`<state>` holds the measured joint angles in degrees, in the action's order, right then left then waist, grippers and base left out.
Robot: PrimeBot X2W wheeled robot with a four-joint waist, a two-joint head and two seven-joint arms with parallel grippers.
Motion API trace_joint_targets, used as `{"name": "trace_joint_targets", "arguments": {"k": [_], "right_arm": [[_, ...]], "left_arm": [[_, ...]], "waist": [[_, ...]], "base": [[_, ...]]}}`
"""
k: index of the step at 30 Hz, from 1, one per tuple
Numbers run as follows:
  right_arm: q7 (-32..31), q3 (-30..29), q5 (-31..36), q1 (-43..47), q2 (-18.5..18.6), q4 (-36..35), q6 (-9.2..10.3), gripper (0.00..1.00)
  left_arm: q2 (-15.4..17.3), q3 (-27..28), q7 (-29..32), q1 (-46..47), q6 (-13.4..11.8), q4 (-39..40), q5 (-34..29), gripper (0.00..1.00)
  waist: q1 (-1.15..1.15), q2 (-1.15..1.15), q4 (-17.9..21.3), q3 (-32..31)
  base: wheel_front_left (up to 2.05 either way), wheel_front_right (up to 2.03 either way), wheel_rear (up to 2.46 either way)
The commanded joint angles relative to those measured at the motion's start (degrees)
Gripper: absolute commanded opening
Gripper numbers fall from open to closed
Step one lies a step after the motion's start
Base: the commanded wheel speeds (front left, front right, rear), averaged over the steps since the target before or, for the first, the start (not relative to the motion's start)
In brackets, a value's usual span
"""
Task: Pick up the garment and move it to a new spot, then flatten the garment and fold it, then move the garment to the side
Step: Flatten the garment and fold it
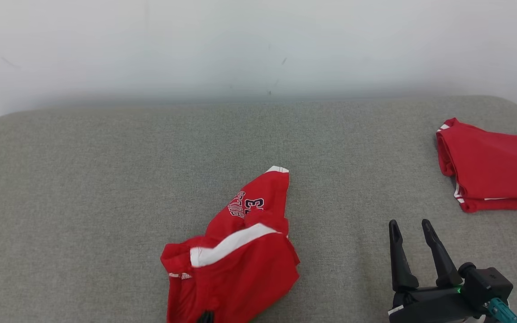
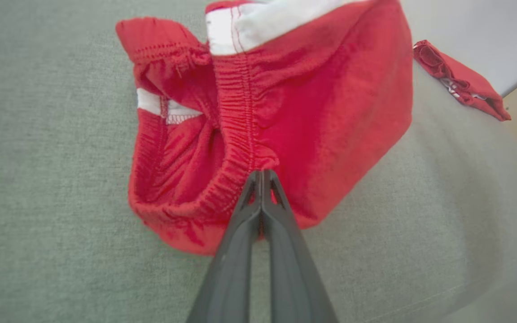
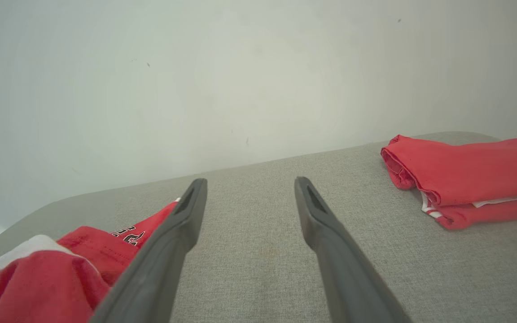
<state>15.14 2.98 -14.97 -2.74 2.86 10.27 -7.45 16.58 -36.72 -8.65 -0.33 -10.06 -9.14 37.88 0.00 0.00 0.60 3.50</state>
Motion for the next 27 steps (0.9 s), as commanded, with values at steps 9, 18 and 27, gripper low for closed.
{"name": "trace_joint_targets", "arguments": {"k": [9, 18, 27], "right_arm": [[0.0, 0.5, -0.2, -0.3, 0.0, 0.4, -0.03, 1.0], [0.0, 0.6, -0.2, -0.5, 0.0, 0.5, -0.04, 1.0], [0.0, 0.3, 0.0, -0.9, 0.0, 0.6, -0.04, 1.0]], "left_arm": [[0.8, 2.3, -1.7, 4.0, 0.2, 2.9, -0.2, 1.0], [1.8, 4.6, -1.3, 7.5, 1.2, -0.7, 1.5, 1.0], [2.1, 5.5, -1.7, 10.7, 3.3, -5.5, 2.9, 1.0]], "waist": [[0.0, 0.0, 0.9, -0.6], [0.0, 0.0, 4.2, -0.1], [0.0, 0.0, 7.0, 0.8]], "base": [[0.0, 0.0, 0.0], [0.0, 0.0, 0.0], [0.0, 0.0, 0.0]]}}
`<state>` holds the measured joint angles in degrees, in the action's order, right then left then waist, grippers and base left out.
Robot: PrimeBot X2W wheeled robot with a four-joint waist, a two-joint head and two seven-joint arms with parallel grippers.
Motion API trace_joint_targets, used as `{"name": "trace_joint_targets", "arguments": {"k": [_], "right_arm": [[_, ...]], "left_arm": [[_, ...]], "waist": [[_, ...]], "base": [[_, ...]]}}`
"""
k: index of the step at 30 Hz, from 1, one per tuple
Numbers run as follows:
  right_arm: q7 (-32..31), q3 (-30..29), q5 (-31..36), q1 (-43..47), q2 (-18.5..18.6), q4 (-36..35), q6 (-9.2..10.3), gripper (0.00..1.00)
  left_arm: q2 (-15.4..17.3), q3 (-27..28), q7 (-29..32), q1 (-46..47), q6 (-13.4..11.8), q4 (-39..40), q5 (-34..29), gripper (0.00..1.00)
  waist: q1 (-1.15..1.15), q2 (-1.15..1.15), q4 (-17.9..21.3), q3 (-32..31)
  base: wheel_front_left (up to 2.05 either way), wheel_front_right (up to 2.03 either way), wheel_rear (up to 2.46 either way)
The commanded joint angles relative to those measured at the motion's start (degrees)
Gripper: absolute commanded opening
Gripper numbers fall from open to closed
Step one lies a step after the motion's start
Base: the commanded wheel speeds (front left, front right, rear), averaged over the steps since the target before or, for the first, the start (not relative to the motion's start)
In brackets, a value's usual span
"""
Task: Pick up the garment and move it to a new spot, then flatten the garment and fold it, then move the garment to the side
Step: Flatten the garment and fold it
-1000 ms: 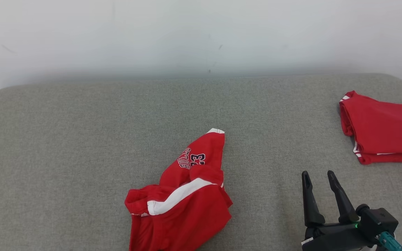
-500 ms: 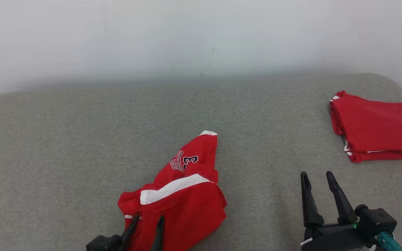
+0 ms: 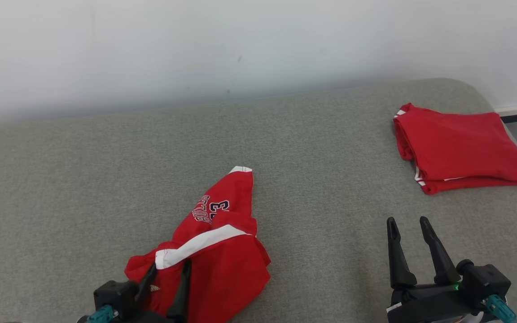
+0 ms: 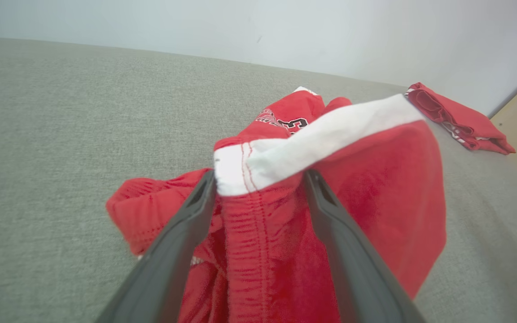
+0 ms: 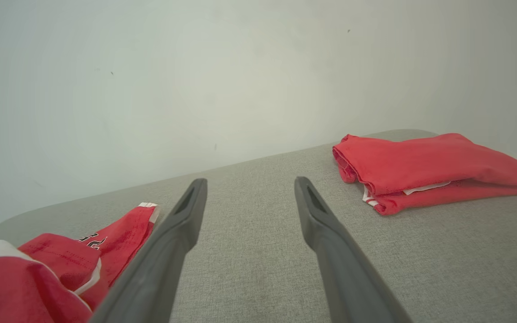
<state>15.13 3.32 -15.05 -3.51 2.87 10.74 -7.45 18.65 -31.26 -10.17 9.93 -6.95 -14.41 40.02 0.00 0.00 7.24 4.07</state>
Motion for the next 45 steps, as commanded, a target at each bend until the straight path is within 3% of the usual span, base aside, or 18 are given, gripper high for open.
{"name": "trace_joint_targets", "arguments": {"k": [1, 2, 3, 4, 5, 18, 29, 36, 45], "right_arm": [[0.0, 0.0, 0.1, -0.2, 0.0, 0.1, -0.04, 1.0], [0.0, 0.2, 0.1, -0.1, 0.0, 0.2, -0.04, 1.0], [0.0, 0.3, 0.0, 0.0, 0.0, 0.2, -0.04, 1.0], [0.0, 0.2, 0.0, 0.0, 0.0, 0.1, -0.04, 1.0], [0.0, 0.1, -0.1, 0.2, 0.0, 0.1, -0.04, 1.0], [0.0, -0.1, -0.8, 1.9, 0.0, 0.3, -0.04, 1.0], [0.0, 0.2, -1.5, 3.6, 0.0, 0.3, -0.03, 1.0], [0.0, 0.5, -1.1, 3.0, 0.0, 0.9, -0.04, 1.0], [0.0, 1.4, -0.8, 1.7, 0.1, 3.7, -0.04, 1.0]], "left_arm": [[-0.1, 0.1, -0.1, 0.8, 0.5, -0.6, 1.0, 1.0], [0.0, 0.0, 0.1, 1.0, 0.9, -1.0, 0.7, 0.99], [-0.1, -0.1, -0.1, 1.3, 1.2, -1.2, 0.8, 0.38], [-0.5, 0.2, -0.7, 1.6, 1.5, -1.2, 1.3, 0.11], [-0.7, 0.5, -1.0, 1.8, 1.8, -1.1, 1.5, 0.0], [4.7, 3.0, -0.3, 6.7, 0.8, 6.8, -0.9, 0.0], [7.9, 0.7, 5.9, -6.9, -2.6, 22.5, 2.6, 0.0], [9.4, 0.2, 5.2, -14.0, -5.4, 19.4, 2.4, 0.0], [6.3, -0.9, 2.9, -14.2, -2.2, 7.4, 4.7, 0.0]], "waist": [[0.0, 0.0, 0.5, 0.3], [0.0, 0.0, 0.8, 0.2], [0.0, 0.0, 0.9, 0.2], [0.0, 0.0, 1.0, 0.1], [0.0, 0.0, 1.1, 0.0], [0.0, 0.0, -2.6, -3.0], [0.0, 0.0, -7.3, -3.7], [0.0, 0.0, -9.6, -3.0], [0.0, 0.0, -10.8, -2.6]], "base": [[0.0, 0.0, 0.0], [0.0, 0.0, 0.0], [0.0, 0.0, 0.0], [0.0, 0.0, 0.0], [0.0, 0.0, 0.0], [0.0, 0.0, 0.0], [0.0, 0.0, 0.0], [0.0, 0.0, 0.0], [0.0, 0.0, 0.0]]}}
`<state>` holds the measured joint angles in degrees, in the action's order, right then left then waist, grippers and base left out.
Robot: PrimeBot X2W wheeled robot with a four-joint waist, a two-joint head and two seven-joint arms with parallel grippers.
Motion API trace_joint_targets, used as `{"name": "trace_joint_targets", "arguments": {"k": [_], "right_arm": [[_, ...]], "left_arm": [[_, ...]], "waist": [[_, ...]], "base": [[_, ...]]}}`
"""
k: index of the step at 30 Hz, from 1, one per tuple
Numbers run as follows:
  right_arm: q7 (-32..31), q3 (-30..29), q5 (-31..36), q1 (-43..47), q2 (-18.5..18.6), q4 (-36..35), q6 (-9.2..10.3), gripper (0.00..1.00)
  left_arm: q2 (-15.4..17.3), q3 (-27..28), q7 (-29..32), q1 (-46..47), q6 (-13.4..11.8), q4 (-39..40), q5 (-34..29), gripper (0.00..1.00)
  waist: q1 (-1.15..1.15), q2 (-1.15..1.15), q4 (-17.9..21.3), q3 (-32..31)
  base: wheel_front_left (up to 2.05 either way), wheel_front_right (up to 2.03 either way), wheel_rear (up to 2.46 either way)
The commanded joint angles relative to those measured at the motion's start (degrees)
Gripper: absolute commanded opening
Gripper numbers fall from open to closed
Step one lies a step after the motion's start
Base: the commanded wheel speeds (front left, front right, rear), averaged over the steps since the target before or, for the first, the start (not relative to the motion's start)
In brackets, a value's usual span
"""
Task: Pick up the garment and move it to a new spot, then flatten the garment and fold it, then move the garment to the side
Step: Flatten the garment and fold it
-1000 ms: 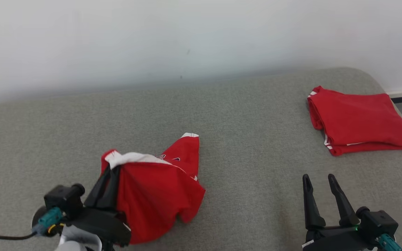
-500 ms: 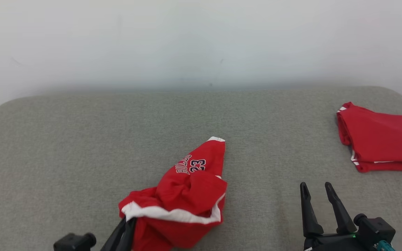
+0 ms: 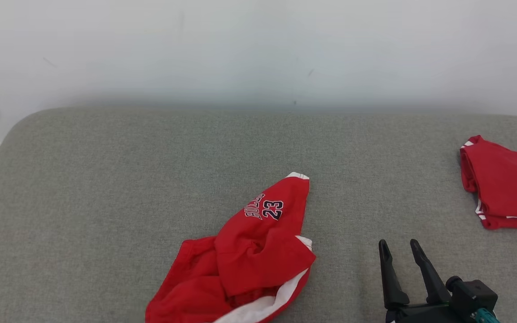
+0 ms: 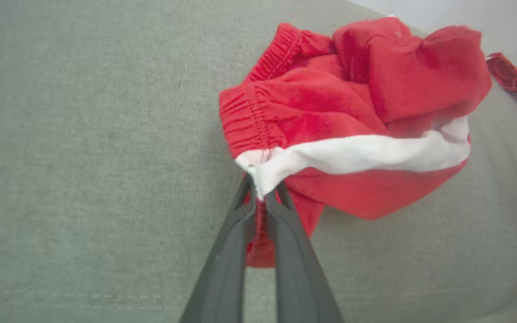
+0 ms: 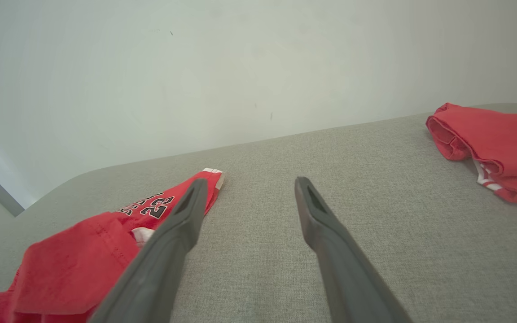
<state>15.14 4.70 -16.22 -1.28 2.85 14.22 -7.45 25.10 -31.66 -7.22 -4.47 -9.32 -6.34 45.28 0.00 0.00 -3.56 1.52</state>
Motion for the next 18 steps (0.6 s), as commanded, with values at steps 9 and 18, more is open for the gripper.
{"name": "trace_joint_targets", "arguments": {"k": [9, 18], "right_arm": [[0.0, 0.7, 1.0, -1.5, 0.0, 2.5, -0.04, 1.0], [0.0, 1.2, 1.2, -2.4, 0.1, 3.8, -0.04, 1.0]], "left_arm": [[-2.8, 0.1, -3.3, 2.6, 2.7, -4.8, 0.9, 1.0], [-2.1, 0.7, -2.5, 1.6, 1.8, -1.3, 1.5, 1.0]], "waist": [[0.0, 0.0, -1.2, -0.1], [0.0, 0.0, -2.2, -0.3]], "base": [[0.0, 0.0, 0.0], [0.0, 0.0, 0.0]]}}
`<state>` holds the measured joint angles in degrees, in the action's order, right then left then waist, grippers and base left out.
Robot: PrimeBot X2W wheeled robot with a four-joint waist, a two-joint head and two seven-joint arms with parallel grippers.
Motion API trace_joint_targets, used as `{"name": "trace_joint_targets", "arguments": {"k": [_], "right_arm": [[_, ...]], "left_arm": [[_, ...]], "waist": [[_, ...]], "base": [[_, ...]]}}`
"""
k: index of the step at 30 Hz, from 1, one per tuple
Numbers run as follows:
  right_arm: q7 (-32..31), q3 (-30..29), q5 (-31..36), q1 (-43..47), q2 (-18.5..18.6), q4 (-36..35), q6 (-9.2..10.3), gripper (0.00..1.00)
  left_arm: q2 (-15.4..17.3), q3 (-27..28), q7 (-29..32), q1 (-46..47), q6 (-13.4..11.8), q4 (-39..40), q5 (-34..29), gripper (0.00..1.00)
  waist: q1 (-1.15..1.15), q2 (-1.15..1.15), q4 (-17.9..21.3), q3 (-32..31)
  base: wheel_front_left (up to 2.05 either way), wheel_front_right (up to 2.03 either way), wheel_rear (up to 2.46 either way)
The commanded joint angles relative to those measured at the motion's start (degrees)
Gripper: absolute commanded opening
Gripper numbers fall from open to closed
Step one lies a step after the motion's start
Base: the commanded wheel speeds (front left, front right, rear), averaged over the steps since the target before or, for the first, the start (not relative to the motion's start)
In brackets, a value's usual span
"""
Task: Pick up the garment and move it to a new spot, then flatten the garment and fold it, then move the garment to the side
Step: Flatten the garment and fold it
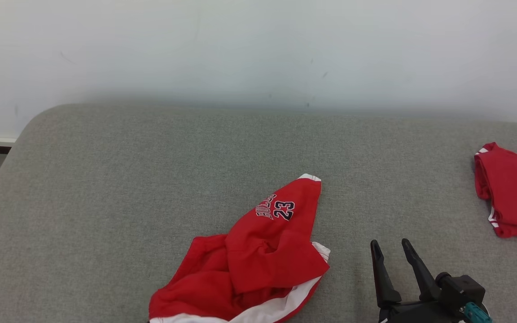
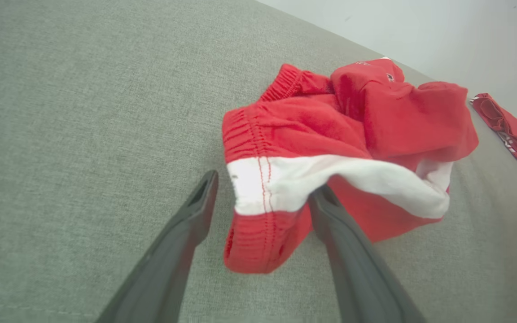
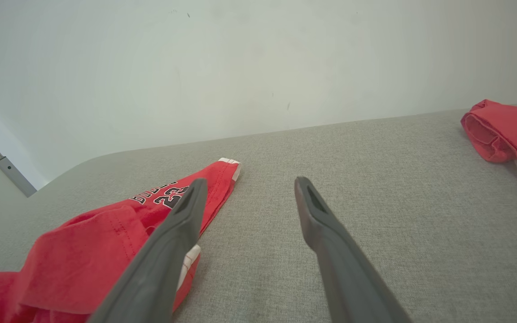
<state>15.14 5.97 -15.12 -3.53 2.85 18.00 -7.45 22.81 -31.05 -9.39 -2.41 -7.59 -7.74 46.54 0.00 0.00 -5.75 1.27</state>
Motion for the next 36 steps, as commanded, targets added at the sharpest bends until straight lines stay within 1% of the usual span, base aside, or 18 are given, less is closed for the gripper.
{"name": "trace_joint_targets", "arguments": {"k": [1, 6, 11, 15, 17, 22, 24, 27, 29, 32, 36], "right_arm": [[0.0, 0.0, 0.1, -0.2, 0.1, 0.1, -0.04, 1.0], [0.0, -0.7, 0.4, -0.2, 0.1, 0.3, -0.04, 1.0], [0.0, -1.6, 0.5, 0.7, 0.0, 0.0, -0.04, 1.0], [0.0, -2.3, 0.4, 1.2, 0.1, -0.2, -0.04, 1.0], [0.0, -2.5, 0.3, 1.3, 0.1, -0.1, -0.03, 1.0], [0.0, -2.7, 0.3, 1.6, 0.1, -0.1, -0.04, 1.0], [0.0, -2.6, 0.4, 1.7, 0.1, 0.0, -0.04, 1.0], [0.0, -2.9, 0.7, 1.9, 0.1, -0.3, -0.04, 1.0], [0.0, -3.1, 1.1, 2.0, 0.1, -0.7, -0.04, 1.0], [0.0, -4.0, 1.6, 2.1, 0.1, -1.2, -0.04, 1.0], [0.0, -4.9, 2.3, 2.3, 0.0, -1.7, -0.04, 1.0]], "left_arm": [[0.4, -0.1, 0.6, -1.0, -0.4, 0.2, 0.7, 1.0], [0.6, -0.8, 2.7, -2.5, -1.1, 0.5, 1.3, 1.0], [0.6, -1.0, 2.8, -3.9, -1.5, 1.6, 1.9, 1.0], [1.4, -1.0, 3.0, -5.1, -2.1, 3.2, 1.4, 1.0], [2.3, -0.2, 1.6, -5.4, -2.8, 5.3, 0.8, 1.0], [3.5, 0.8, -0.2, -5.6, -3.6, 8.0, -0.1, 1.0], [3.9, 1.2, -1.3, -5.0, -4.1, 8.0, -1.3, 1.0], [2.9, 3.1, -3.7, -4.1, -5.0, 8.0, -2.5, 1.0], [3.1, 3.8, -4.7, -3.6, -6.2, 7.2, -5.0, 1.0], [1.9, 5.9, -5.6, -2.8, -7.5, 6.8, -7.8, 1.0], [1.0, 8.5, -5.8, -3.1, -7.5, 6.9, -11.6, 1.0]], "waist": [[0.0, 0.0, -0.1, 0.0], [0.0, 0.0, -0.1, 0.3], [0.0, 0.0, -0.6, 0.4], [0.0, 0.0, -1.2, 0.3], [0.0, 0.0, -1.5, 0.0], [0.0, 0.0, -1.8, -0.6], [0.0, 0.0, -1.6, -1.0], [0.0, 0.0, -1.1, -1.5], [0.0, 0.0, -0.6, -1.7], [0.0, 0.0, 0.3, -2.1], [0.0, 0.0, 1.7, -2.6]], "base": [[0.0, 0.0, 0.0], [0.0, 0.0, 0.0], [0.0, 0.0, 0.0], [0.0, 0.0, 0.0], [0.0, 0.0, 0.0], [0.0, 0.0, 0.0], [0.0, 0.0, 0.0], [0.0, 0.0, 0.0], [0.0, 0.0, 0.0], [0.0, 0.0, 0.0], [0.0, 0.0, 0.0]]}}
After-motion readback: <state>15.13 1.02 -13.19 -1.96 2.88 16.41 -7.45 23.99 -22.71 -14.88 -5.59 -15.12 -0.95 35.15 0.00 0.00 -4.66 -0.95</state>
